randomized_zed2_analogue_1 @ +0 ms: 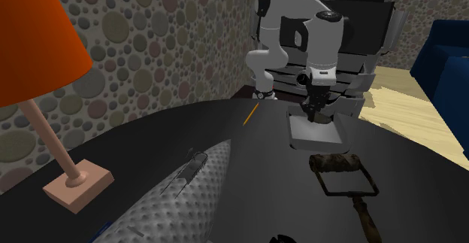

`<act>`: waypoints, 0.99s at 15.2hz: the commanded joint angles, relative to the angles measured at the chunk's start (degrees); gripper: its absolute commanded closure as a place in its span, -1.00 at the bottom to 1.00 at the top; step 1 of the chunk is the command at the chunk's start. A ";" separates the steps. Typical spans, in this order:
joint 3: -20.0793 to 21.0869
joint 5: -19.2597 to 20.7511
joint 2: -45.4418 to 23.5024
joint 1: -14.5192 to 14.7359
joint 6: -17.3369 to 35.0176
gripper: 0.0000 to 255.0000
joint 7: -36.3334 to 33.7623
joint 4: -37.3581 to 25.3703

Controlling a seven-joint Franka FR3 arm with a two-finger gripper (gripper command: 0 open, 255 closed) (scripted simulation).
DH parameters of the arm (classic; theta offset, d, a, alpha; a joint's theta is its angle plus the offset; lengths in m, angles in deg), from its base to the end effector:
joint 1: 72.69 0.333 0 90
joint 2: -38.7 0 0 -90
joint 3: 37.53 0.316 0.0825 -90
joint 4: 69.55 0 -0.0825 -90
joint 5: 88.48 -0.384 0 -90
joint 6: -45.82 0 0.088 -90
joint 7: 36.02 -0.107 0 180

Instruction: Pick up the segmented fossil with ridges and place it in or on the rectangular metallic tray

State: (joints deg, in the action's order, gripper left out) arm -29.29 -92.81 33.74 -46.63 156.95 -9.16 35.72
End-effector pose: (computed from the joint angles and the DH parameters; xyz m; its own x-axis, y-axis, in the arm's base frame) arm 0.4840 0.3338 0.4805 0.5069 0.8605 0.0512 0.8614 -0.5035 -0.0673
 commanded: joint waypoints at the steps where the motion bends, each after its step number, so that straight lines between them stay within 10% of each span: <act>1: 0.00 0.00 0.00 0.00 0.02 1.00 0.00 0.01; 2: 0.00 0.00 0.00 0.00 0.01 1.00 0.00 0.01; 3: 0.00 0.00 0.00 0.00 0.01 -1.00 0.00 0.01; 15: -0.22 0.01 0.88 -0.28 -7.06 -1.00 -0.02 -6.17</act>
State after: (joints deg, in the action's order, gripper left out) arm -29.50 -92.80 34.64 -46.90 150.15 -9.18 29.79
